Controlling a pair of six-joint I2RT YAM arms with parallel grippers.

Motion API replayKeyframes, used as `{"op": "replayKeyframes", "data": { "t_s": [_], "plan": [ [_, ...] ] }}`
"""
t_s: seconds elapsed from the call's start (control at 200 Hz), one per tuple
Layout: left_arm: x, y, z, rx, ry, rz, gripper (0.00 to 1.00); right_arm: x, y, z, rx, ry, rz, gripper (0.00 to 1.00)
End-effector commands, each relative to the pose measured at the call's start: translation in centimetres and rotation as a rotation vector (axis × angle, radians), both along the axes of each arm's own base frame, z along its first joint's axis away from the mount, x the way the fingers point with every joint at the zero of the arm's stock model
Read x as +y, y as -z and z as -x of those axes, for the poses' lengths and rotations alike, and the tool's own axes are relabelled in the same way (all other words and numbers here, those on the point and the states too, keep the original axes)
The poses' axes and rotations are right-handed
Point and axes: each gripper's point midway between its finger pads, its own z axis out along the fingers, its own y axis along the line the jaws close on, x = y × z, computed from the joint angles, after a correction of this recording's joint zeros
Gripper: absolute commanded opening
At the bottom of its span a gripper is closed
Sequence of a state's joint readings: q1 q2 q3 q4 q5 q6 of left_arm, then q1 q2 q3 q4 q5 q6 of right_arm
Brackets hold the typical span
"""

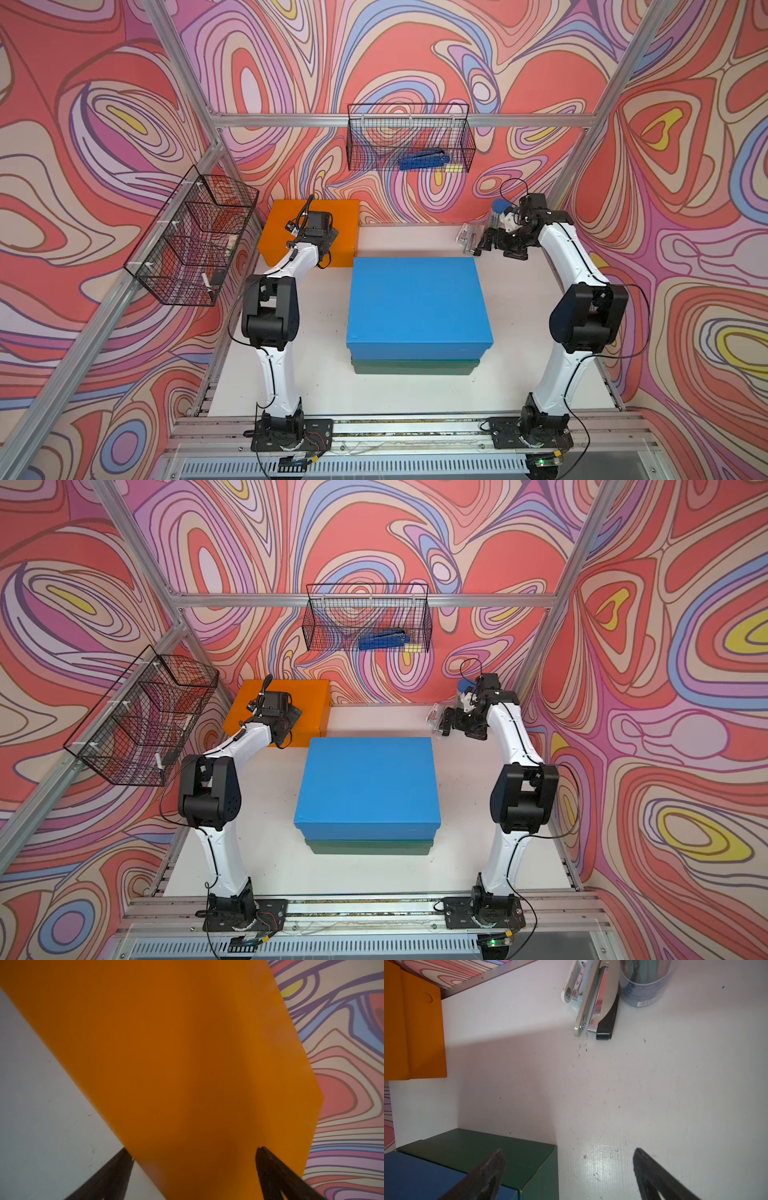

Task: Stack the shoeboxes
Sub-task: Move the shoebox to the center of the board.

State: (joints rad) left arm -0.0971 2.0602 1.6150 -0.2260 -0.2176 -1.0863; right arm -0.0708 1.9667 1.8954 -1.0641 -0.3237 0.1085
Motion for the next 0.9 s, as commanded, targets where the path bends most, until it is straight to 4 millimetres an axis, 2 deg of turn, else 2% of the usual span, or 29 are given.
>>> {"op": "replayKeyframes", "data": {
  "t_s": [0.0,0.105,0.22,0.306,0.456,0.596,0.771,0.826,0.891],
  "plan": [
    [-0.5,-0.2,-1.8,-0.047,0.012,0.045,0.85,-0.1,-0.9,-0.6,-0.025,-0.011,-0.005,0.98],
    [-1.0,0.3,-2.2,-0.062,0.020,0.077,0.79,-0.2,-1.1,-0.8,-0.029,-0.009,-0.001,0.98],
    [-2.7,0.1,-2.7,-0.099,0.072,0.112,0.74,-0.2,-1.1,-0.6,-0.025,-0.011,0.000,0.98],
    [-4.6,0.3,-2.7,-0.094,0.113,0.131,0.74,-0.2,-1.1,-0.6,-0.025,-0.010,0.001,0.98],
    [-7.9,2.0,-2.2,-0.072,0.157,0.184,0.70,-0.5,-1.3,-0.5,-0.027,-0.005,0.001,0.98],
    [-11.4,2.8,-1.6,-0.057,0.220,0.205,0.67,-1.0,-1.7,-0.4,-0.032,0.008,-0.003,0.98],
    [-16.8,2.4,-1.2,-0.075,0.311,0.238,0.69,-1.2,-2.0,-0.4,-0.040,0.013,-0.016,0.98],
    [-18.1,1.8,-1.3,-0.090,0.341,0.241,0.72,-1.2,-1.9,-0.4,-0.038,0.014,-0.019,0.98],
    [-18.7,0.9,-1.4,-0.102,0.365,0.218,0.80,-1.3,-1.9,-0.5,-0.040,0.016,-0.024,0.98]
  ]
}}
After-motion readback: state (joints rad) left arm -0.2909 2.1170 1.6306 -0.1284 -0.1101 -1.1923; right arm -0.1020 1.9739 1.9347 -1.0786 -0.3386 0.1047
